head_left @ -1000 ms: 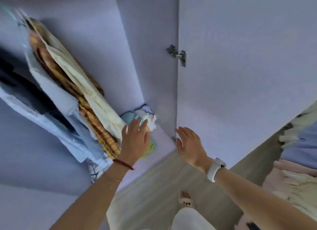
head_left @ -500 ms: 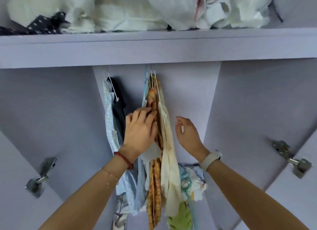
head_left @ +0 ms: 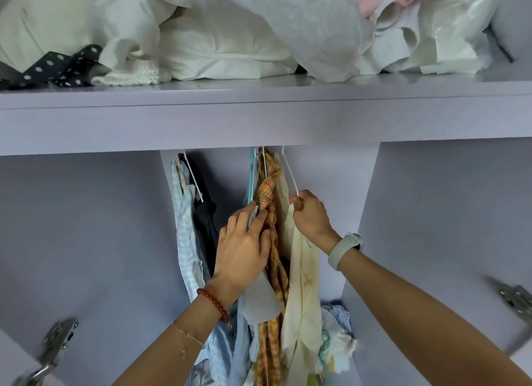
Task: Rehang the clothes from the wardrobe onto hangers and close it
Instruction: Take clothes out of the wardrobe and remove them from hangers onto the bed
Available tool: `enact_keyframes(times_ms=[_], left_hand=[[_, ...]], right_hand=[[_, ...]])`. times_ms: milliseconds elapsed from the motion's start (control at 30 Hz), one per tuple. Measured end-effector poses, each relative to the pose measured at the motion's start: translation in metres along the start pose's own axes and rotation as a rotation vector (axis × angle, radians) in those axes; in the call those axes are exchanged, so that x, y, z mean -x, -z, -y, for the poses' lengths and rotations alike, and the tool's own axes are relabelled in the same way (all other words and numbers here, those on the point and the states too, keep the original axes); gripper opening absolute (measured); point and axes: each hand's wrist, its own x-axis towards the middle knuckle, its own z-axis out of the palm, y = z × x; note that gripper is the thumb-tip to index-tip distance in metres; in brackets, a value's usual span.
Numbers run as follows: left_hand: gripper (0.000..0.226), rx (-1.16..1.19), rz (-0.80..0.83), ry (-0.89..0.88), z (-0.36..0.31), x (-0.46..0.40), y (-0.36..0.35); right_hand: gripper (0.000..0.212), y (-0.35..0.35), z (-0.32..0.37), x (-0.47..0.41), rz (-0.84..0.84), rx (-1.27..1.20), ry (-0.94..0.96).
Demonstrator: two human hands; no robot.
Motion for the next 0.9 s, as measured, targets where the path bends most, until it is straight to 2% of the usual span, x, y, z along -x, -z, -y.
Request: enact_keyframes(times_ms=[133,233,367,433,533,633,733,833,900], left_hand=[[0.042,0.005,-0.001,0.003,-0.001,0.0,0.0],[0.037,0.012,-0.069,-0.032,-0.007,0.001,0.006],[0.03,0.165,-0.24,-0.293,-0.029,0.003,0.014],[0.032,0.318,-0.223,-0.405,-0.047,0.009,0.011],[0.037,0.489,-0.041,-0.388,-0.07,0.021,-0.005],[0.056,0.399,0.236,-0.358,-0.093,0.036,-0.031],[0.053,0.333,0.376,-0.491,-0.124,0.056,-0.052],[0.029,0.416,0.451,-0.66,-0.162,0.079,-0.056],[0.032,0.459,0.538,-0.785,-0.188,0.103,-0.056]], right_hand=[[0.026,0.011,0.001,0.005,-0.161,-0.148,0.009],[0.023,0.021,-0.008,0.026,-0.225,-0.204,0.005],[0.025,0.031,-0.038,0.078,-0.216,-0.05,-0.07],[0.032,0.04,-0.053,0.11,-0.191,0.009,-0.127],[0.034,0.062,-0.074,0.169,-0.148,0.101,-0.187],[0.027,0.091,-0.085,0.239,-0.103,0.227,-0.181],[0.028,0.121,-0.083,0.305,-0.125,0.318,-0.216],[0.031,0.147,-0.086,0.371,-0.15,0.446,-0.31],[0.031,0.163,-0.09,0.416,-0.169,0.541,-0.385]])
